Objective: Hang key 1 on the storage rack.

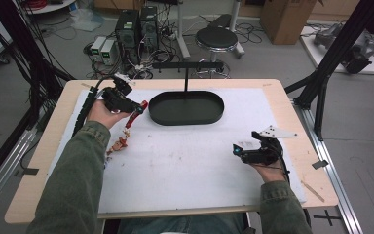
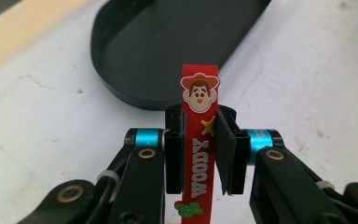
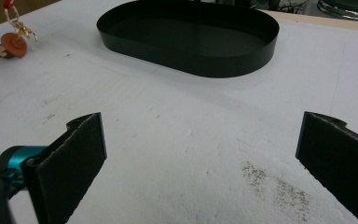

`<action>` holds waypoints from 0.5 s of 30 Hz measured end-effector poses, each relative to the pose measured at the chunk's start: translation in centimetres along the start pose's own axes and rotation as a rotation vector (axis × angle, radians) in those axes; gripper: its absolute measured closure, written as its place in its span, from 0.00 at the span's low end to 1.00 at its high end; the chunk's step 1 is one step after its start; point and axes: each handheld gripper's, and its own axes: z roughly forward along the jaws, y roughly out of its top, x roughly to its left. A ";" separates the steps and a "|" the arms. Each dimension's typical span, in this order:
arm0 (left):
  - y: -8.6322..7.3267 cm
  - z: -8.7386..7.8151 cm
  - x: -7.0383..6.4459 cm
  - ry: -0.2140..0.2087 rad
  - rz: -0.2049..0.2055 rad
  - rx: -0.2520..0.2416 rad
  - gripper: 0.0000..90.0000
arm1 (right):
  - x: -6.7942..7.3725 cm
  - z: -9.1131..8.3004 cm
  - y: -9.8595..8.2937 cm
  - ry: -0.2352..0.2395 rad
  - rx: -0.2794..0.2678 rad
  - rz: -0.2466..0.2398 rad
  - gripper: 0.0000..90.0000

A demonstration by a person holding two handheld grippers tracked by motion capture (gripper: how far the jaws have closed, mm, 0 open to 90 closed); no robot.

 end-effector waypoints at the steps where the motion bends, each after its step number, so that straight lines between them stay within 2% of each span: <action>1: 0.1 -0.3 0.0 0.005 -0.002 -0.001 0.83 | 0.0 0.0 0.0 0.005 0.006 0.001 0.01; 4: 0.4 -1.0 0.0 0.023 -0.007 -0.023 0.83 | 0.0 0.1 0.0 0.007 0.003 0.000 0.01; 9: 1.5 -2.2 -0.2 0.040 0.007 -0.063 0.83 | 0.0 0.2 0.0 0.012 0.003 -0.005 0.01; 12: 2.3 -2.8 -0.2 -0.011 -0.016 -0.101 0.83 | 0.1 0.2 0.0 0.018 0.010 0.004 0.01; 13: 2.6 -3.0 -0.2 -0.018 -0.016 -0.106 0.83 | 0.1 0.2 0.0 0.020 0.009 -0.001 0.01; 15: 3.2 -3.5 -0.4 -0.007 -0.013 -0.108 0.83 | 0.1 0.3 0.0 0.023 0.011 -0.001 0.01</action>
